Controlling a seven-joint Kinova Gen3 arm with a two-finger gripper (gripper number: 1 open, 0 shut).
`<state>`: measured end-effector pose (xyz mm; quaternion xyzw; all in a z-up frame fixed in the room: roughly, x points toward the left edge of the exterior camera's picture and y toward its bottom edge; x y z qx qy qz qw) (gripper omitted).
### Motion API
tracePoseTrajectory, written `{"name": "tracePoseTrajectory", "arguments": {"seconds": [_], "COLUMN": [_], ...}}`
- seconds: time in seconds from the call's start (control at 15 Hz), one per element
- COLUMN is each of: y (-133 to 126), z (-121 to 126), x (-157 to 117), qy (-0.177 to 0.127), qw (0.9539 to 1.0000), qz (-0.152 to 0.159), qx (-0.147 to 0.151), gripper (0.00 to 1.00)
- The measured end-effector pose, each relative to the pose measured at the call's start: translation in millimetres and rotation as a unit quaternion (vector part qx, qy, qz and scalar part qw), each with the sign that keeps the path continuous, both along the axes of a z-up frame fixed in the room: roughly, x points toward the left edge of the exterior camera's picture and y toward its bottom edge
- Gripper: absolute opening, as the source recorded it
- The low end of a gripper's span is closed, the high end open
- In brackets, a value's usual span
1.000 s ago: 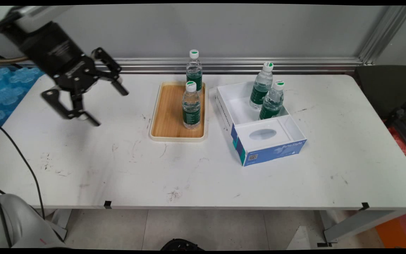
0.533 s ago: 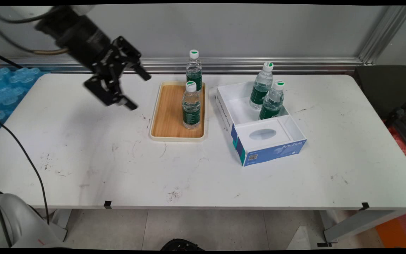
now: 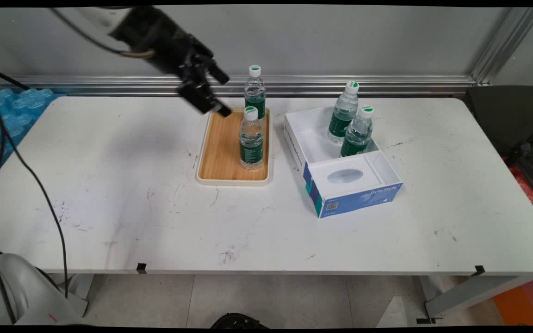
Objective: Pick up the green bottle from the white box
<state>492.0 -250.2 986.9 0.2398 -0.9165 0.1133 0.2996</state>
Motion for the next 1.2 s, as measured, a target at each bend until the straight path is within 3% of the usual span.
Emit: {"name": "tracePoseTrajectory", "arguments": {"seconds": [0.27, 0.53, 0.8, 1.2], "y": [-40.0, -78.9, -115.5, -163.8], "z": [-19.6, -42.4, -67.6, -107.4], "x": [-30.8, -59.0, -89.1, -135.0], "qy": [0.014, 0.015, 0.014, 0.013], "qw": [0.9975, 0.9942, 0.9921, 0.9919], "qz": [0.068, 0.105, 0.124, 0.126], "qx": [-0.008, -0.014, -0.015, -0.014], "gripper": [1.0, 1.0, 1.0, 1.0]}}
